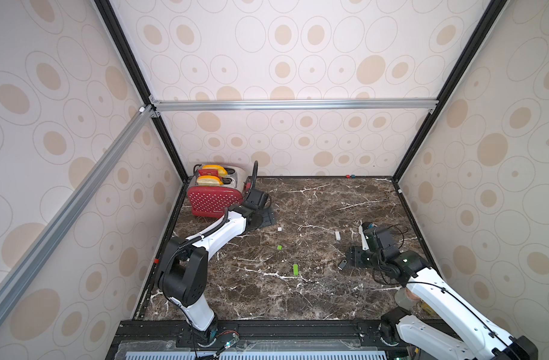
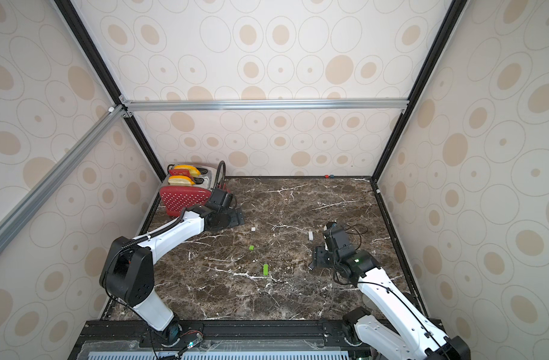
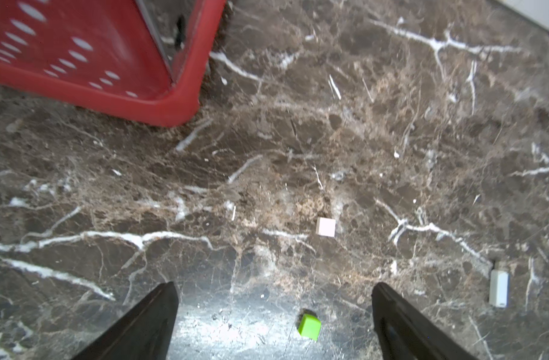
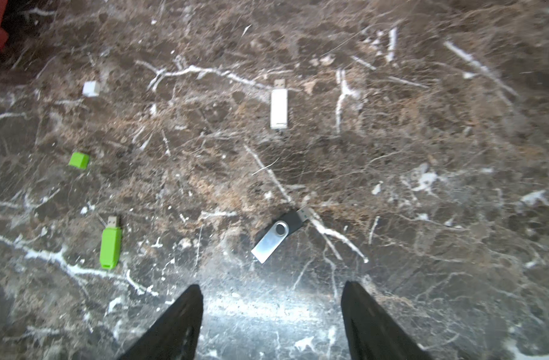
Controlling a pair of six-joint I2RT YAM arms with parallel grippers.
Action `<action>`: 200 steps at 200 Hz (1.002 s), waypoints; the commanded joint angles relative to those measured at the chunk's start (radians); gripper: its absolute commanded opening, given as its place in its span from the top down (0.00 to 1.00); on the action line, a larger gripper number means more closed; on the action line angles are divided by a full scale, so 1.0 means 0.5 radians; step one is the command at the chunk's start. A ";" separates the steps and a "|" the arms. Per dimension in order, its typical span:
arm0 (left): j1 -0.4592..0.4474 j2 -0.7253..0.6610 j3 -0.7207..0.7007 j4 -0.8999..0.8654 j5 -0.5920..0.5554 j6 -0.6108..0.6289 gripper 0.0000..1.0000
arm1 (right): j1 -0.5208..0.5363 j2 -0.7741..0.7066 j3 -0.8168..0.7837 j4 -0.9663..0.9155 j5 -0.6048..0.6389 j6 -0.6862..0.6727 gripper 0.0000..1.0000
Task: Close the usb drive cover
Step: Pick up the USB drive from the center of the board.
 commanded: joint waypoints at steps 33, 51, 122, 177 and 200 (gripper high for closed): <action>-0.038 0.149 0.149 -0.135 -0.097 0.078 0.02 | 0.507 0.268 0.049 0.135 0.147 0.132 0.28; -0.040 0.162 0.127 -0.143 -0.087 0.061 0.02 | 0.648 0.404 0.109 0.162 0.179 0.147 0.28; -0.039 -0.043 -0.124 -0.147 -0.468 -0.117 0.01 | 0.877 0.901 0.365 0.321 0.121 0.225 0.35; -0.027 -0.200 -0.287 -0.160 -0.712 -0.263 0.01 | 0.961 1.251 0.508 0.382 0.130 0.355 0.40; -0.016 -0.206 -0.282 -0.165 -0.720 -0.271 0.01 | 0.973 1.371 0.565 0.367 0.123 0.401 0.43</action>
